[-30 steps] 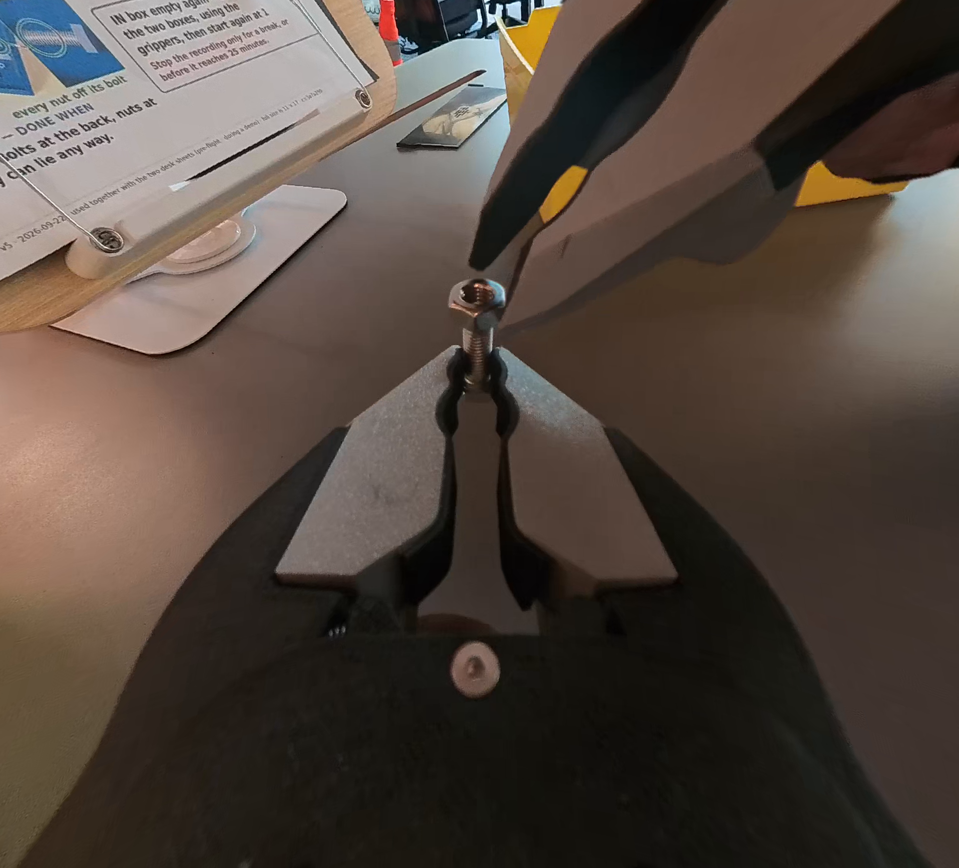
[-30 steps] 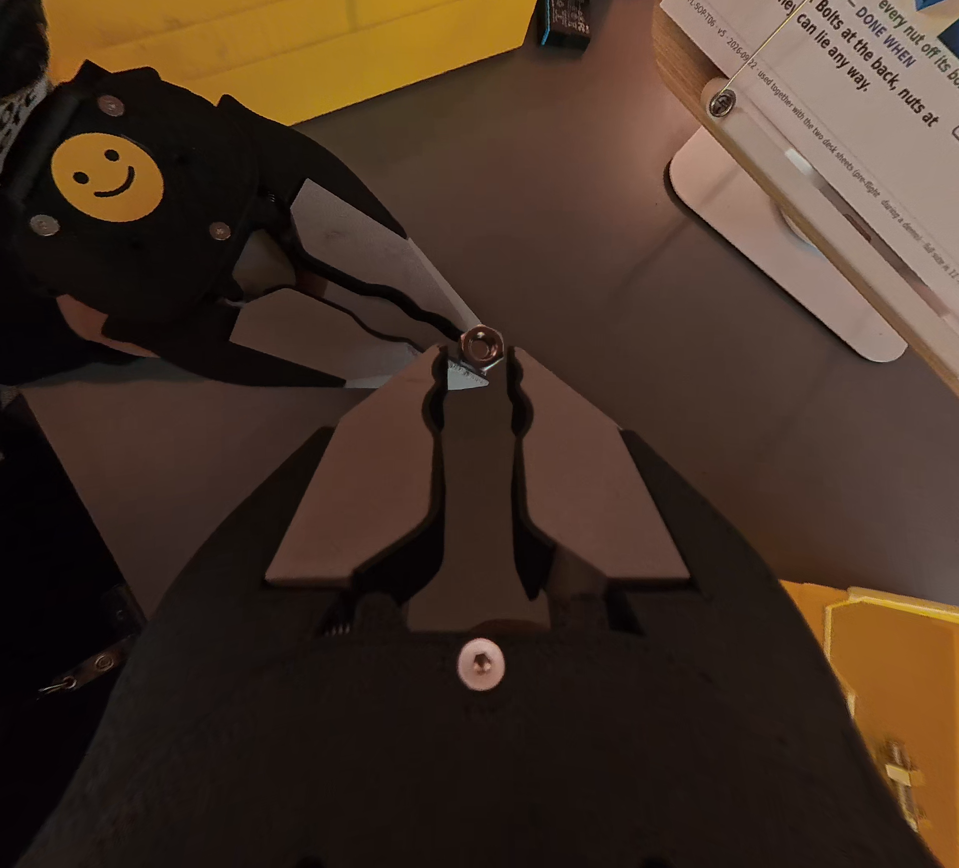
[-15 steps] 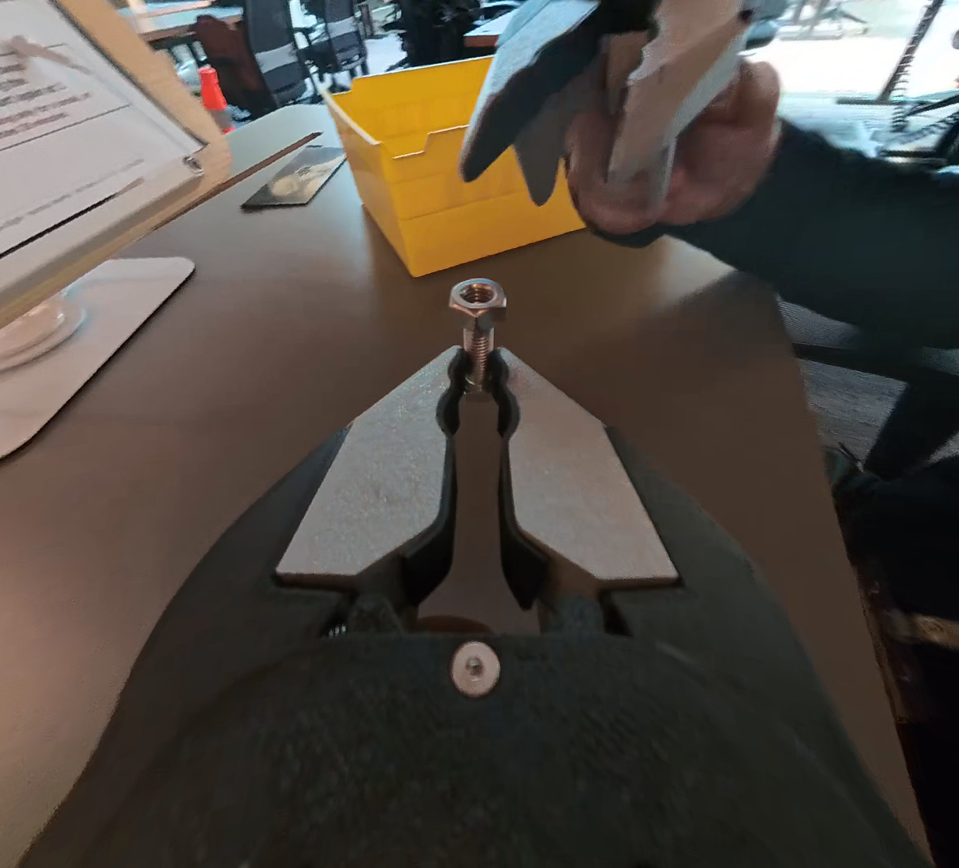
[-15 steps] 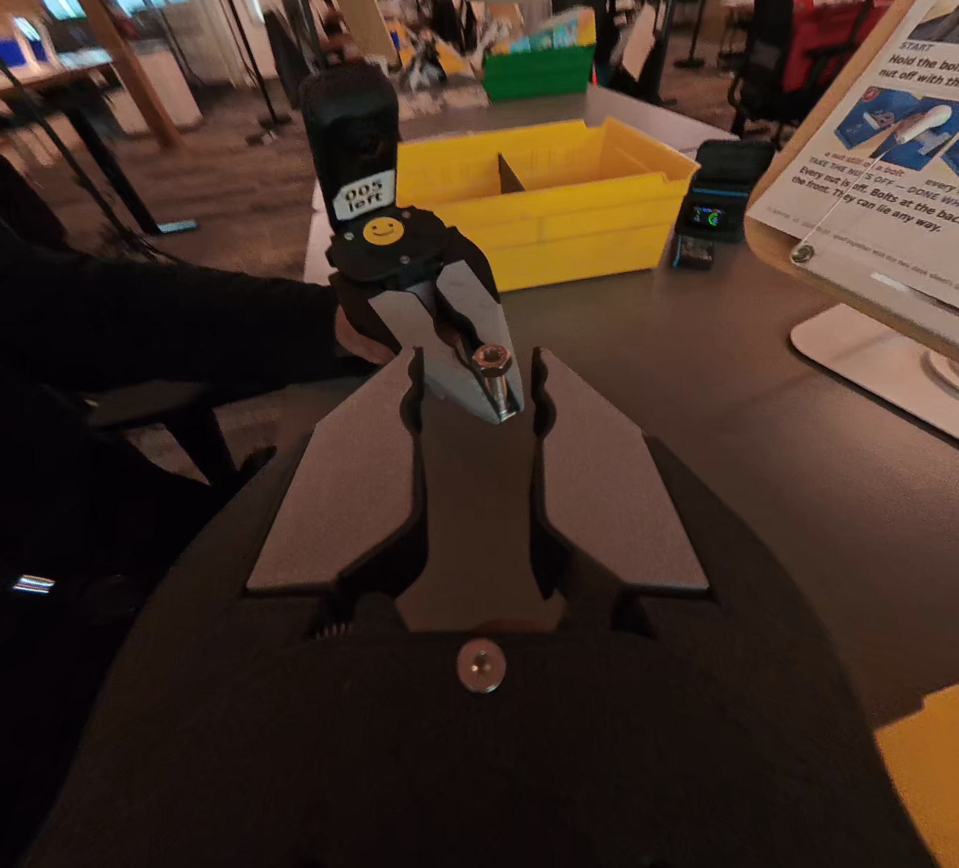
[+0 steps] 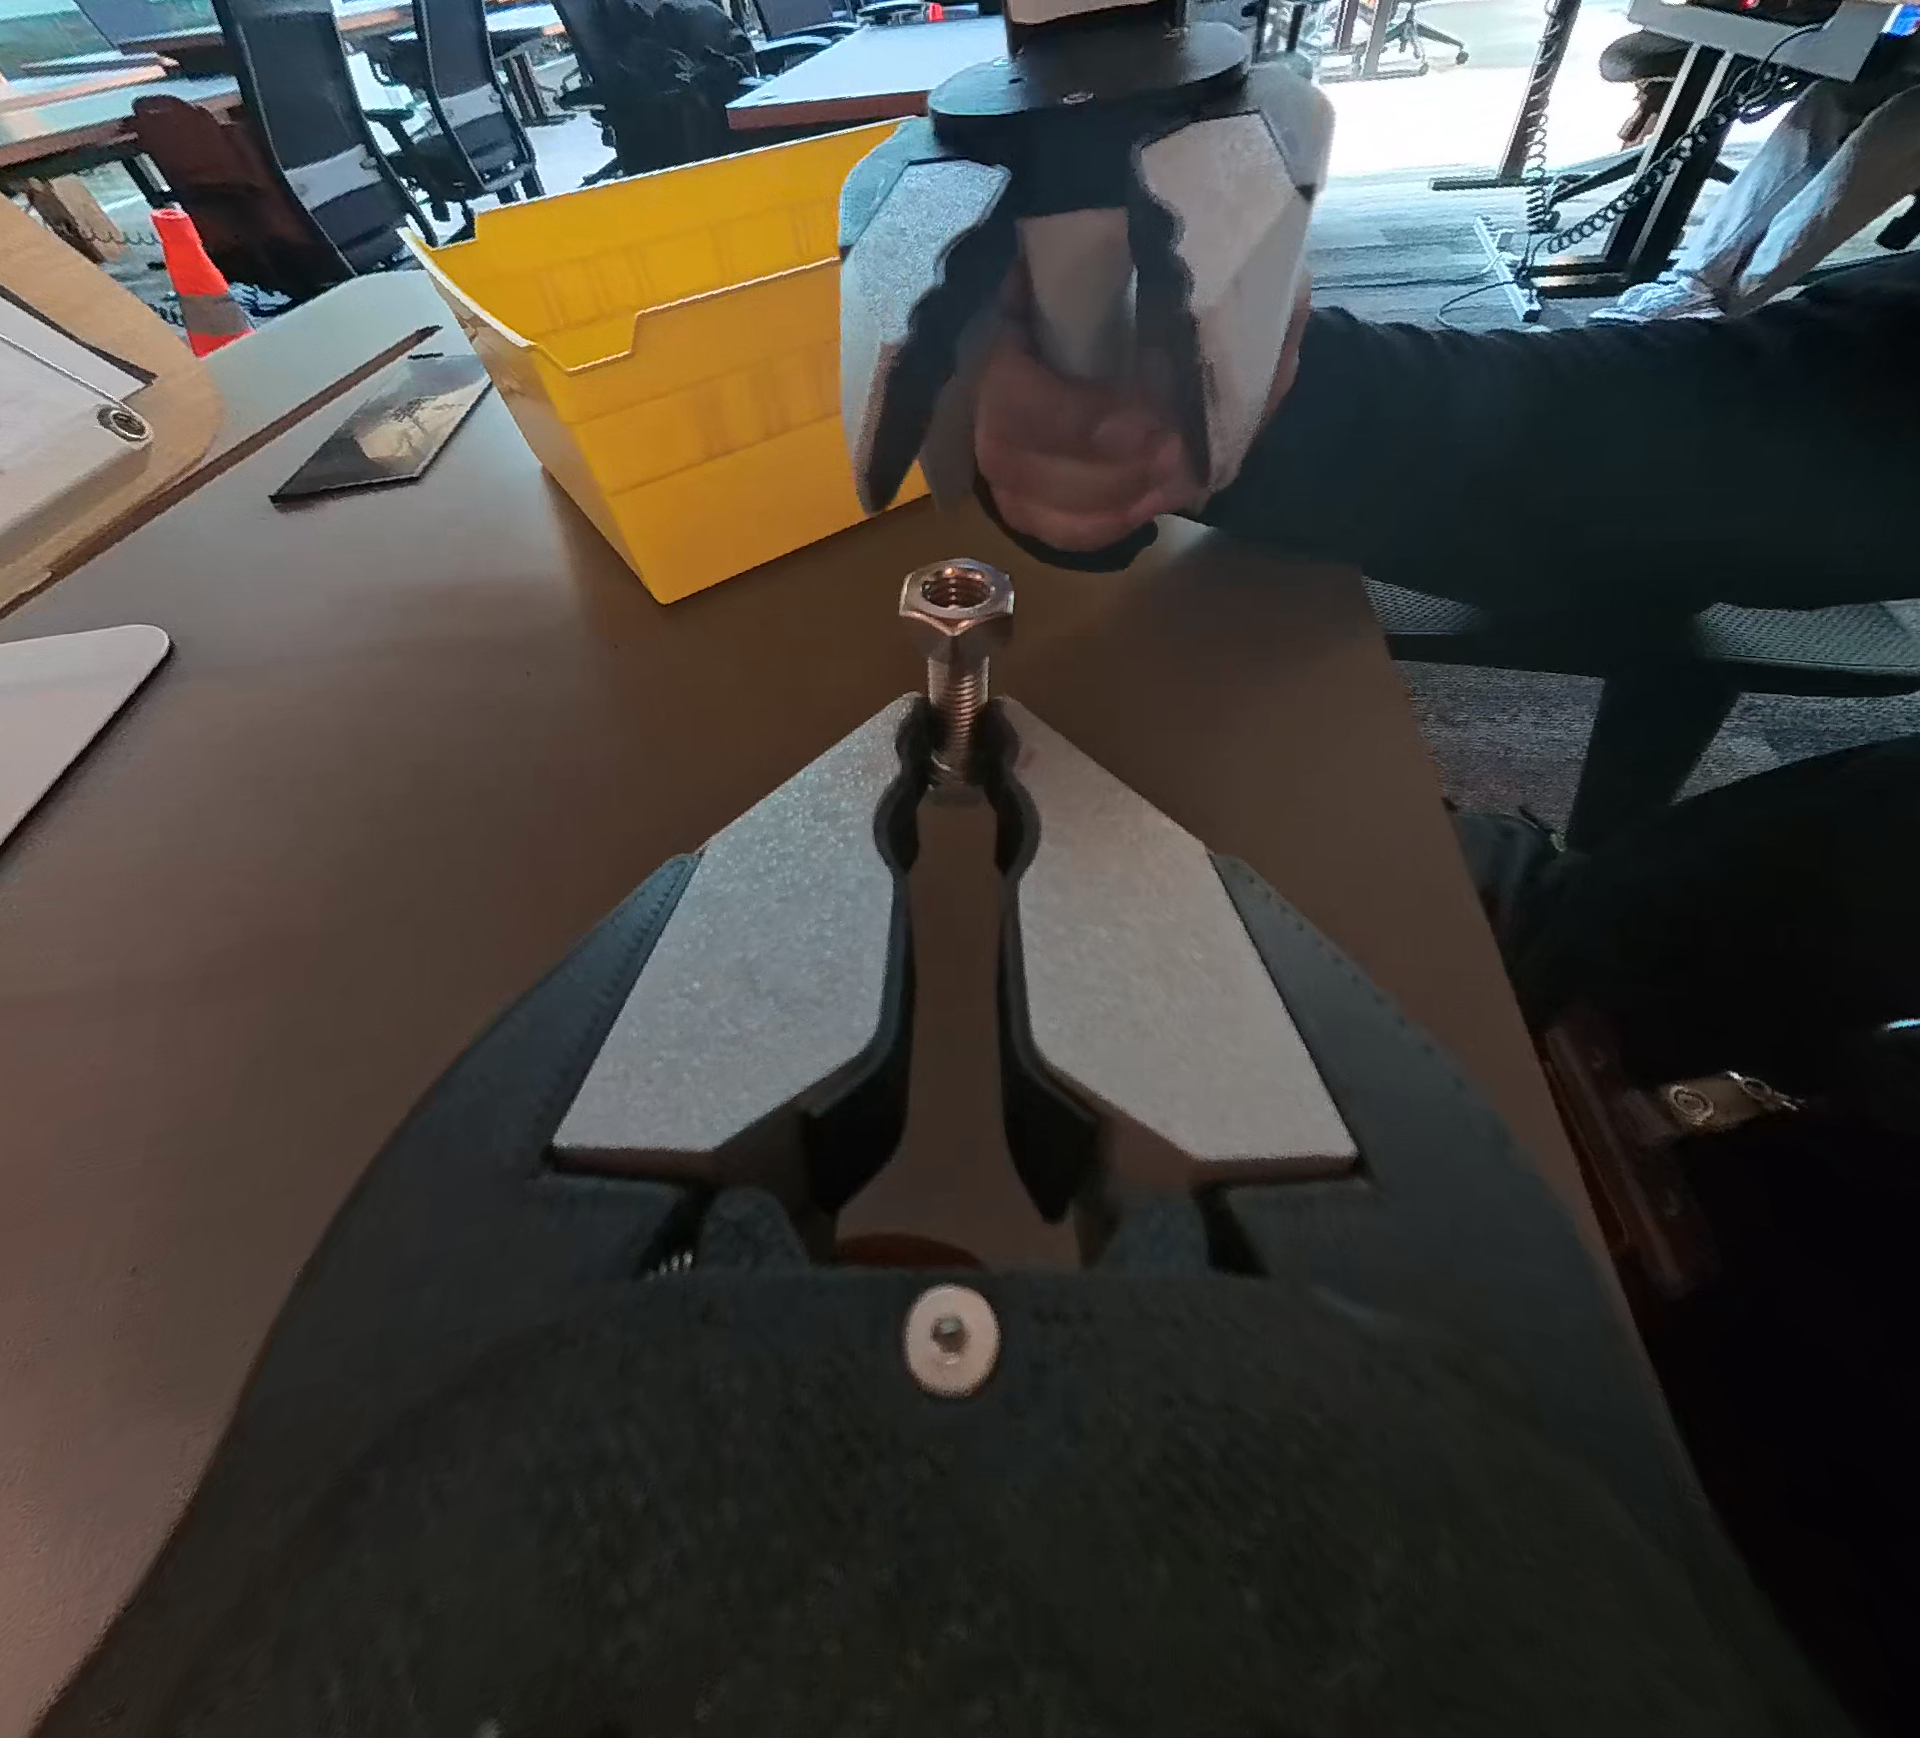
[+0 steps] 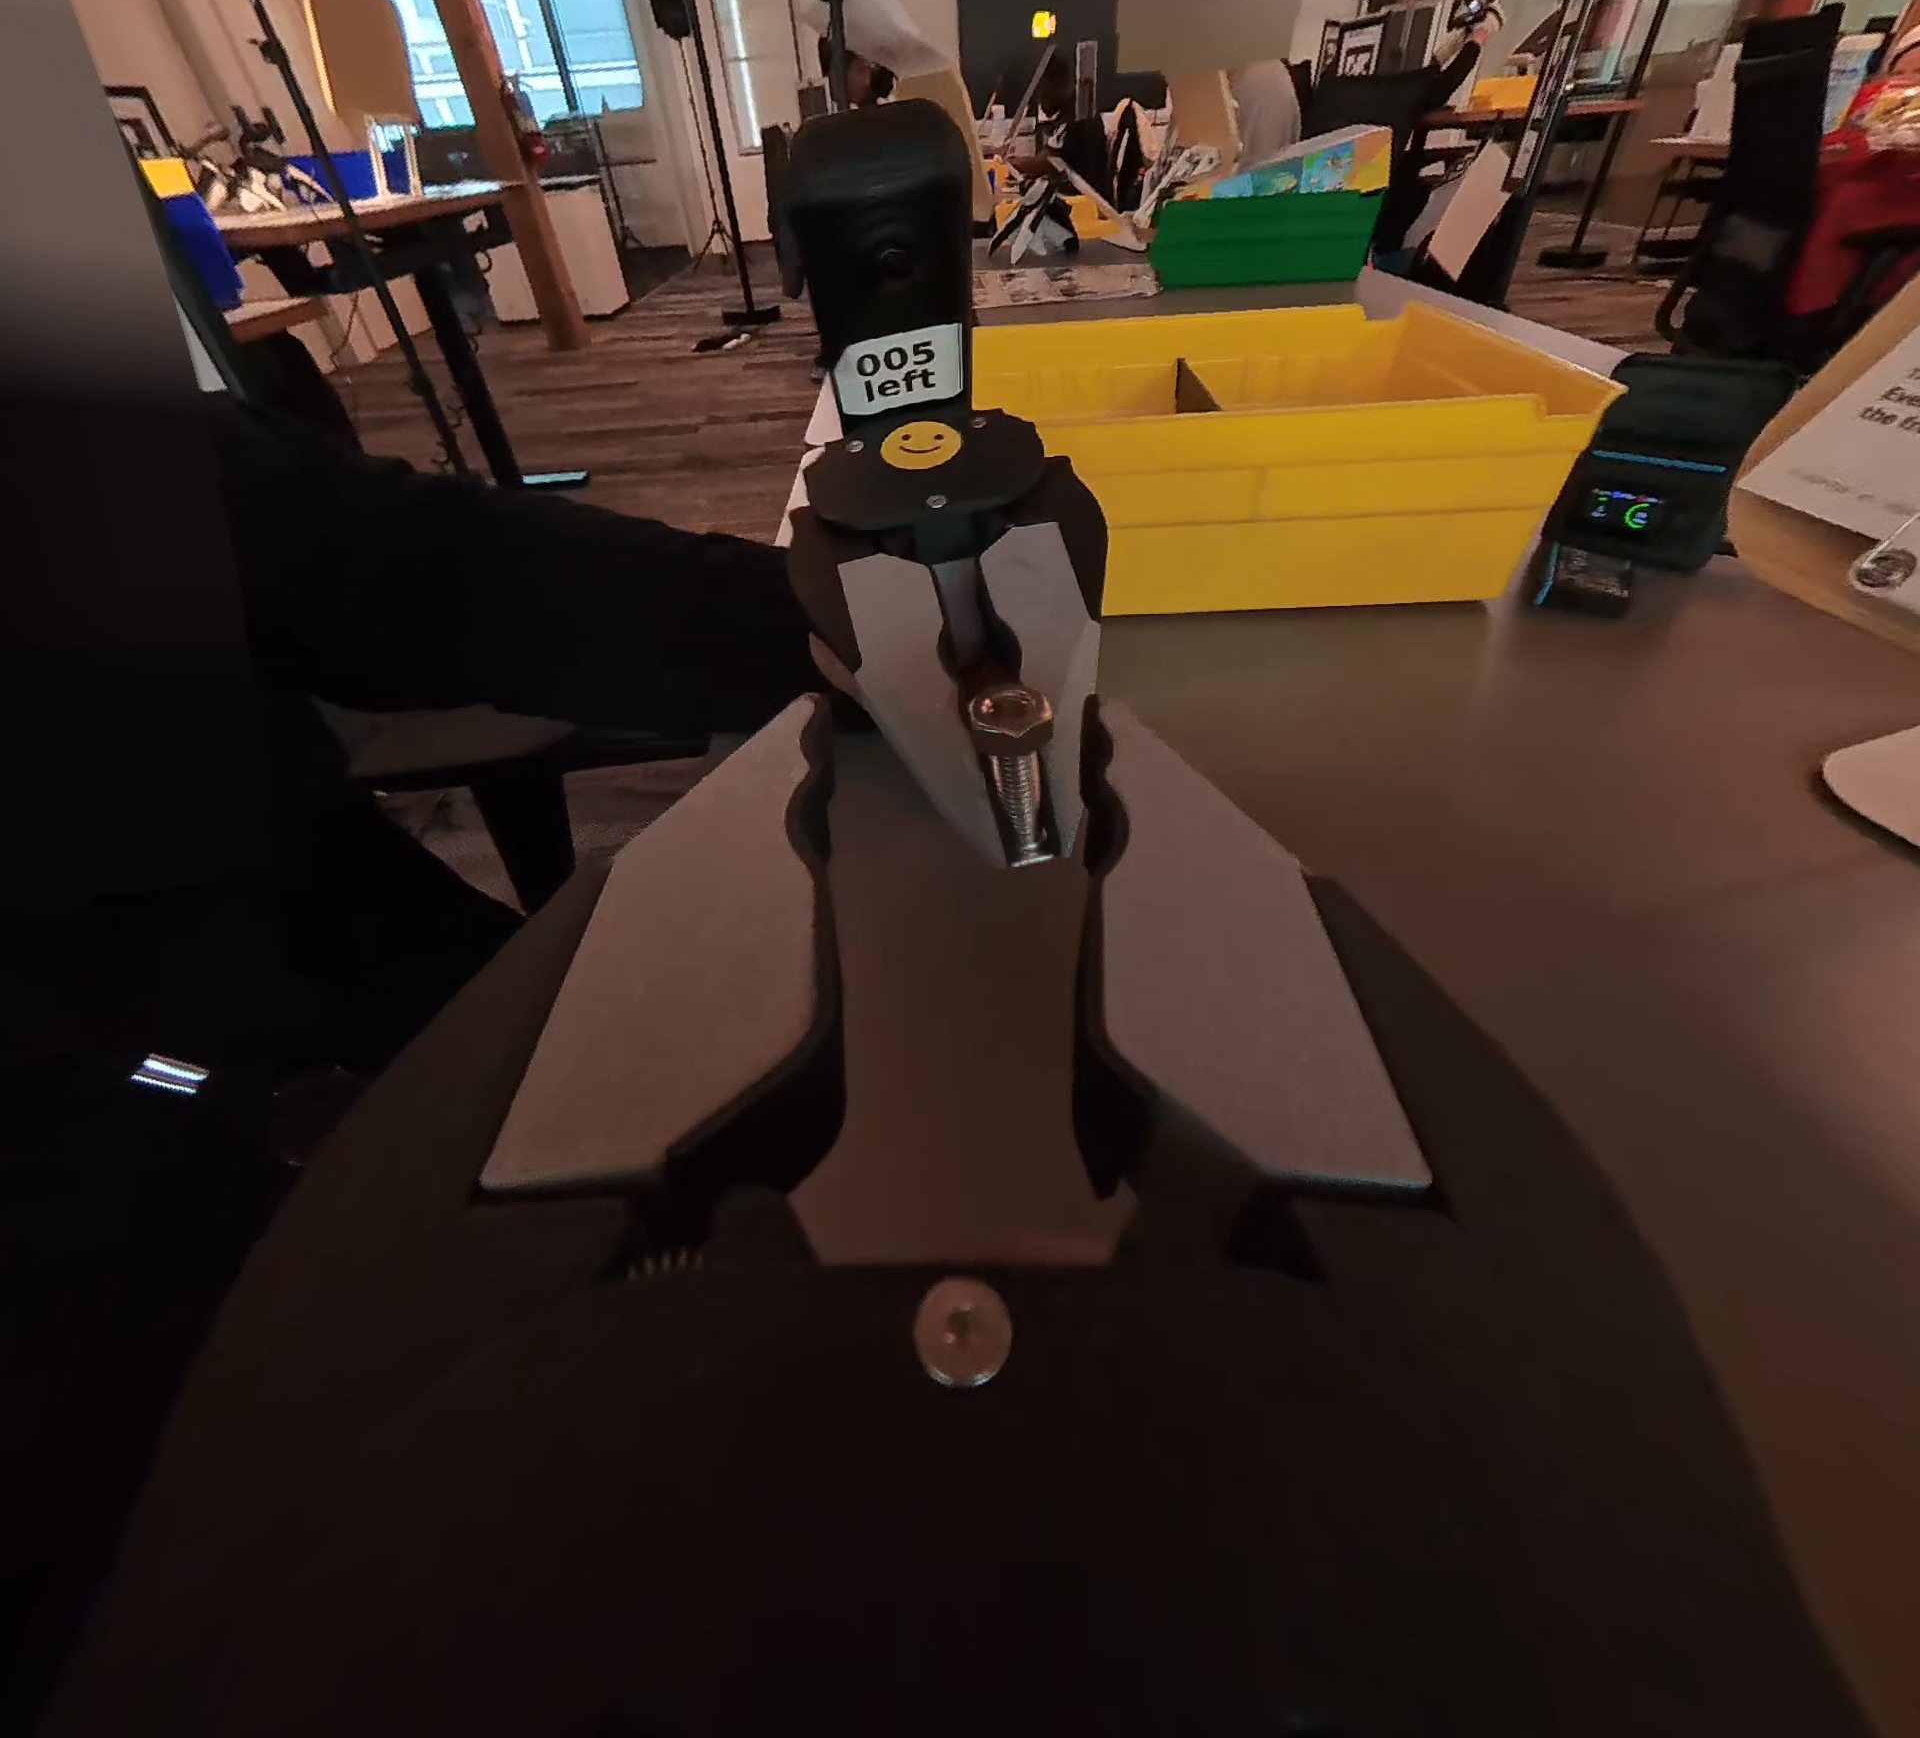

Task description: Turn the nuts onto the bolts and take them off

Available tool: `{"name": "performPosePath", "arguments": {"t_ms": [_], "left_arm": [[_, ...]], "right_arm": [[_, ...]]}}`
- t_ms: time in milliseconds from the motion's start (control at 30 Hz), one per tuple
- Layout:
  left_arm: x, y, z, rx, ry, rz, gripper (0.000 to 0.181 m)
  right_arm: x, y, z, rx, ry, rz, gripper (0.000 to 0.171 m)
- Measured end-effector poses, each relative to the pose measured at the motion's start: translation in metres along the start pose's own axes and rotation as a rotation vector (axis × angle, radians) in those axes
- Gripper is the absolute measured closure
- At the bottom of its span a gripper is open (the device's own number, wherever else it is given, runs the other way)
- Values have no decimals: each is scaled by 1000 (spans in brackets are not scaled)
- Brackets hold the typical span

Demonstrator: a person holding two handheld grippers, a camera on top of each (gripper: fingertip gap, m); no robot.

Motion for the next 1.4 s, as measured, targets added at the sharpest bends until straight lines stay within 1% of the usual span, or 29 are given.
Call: {"name": "performPosePath", "arguments": {"t_ms": [367, 700, 1400], "left_arm": [[-8, 1, -4, 24, 32, -34, 174], [-7, 1, -5, 31, 16, -36, 173], [-2, 4, -4, 48, -14, -25, 173]], "right_arm": [[2, 10, -11, 62, 31, 44, 129], [2, 12, -11, 77, 31, 46, 134], [-3, 13, -10, 85, 68, 50, 137]]}}
Point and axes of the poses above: each gripper's, where its closed fingertips meet, z back along the fingers, y out of its underside, x = y × z across the jaws, the point moved 5 cm from there along z, back along the fingers, and after that the axes turned 15 degrees about -z, right-handed, at the moved point
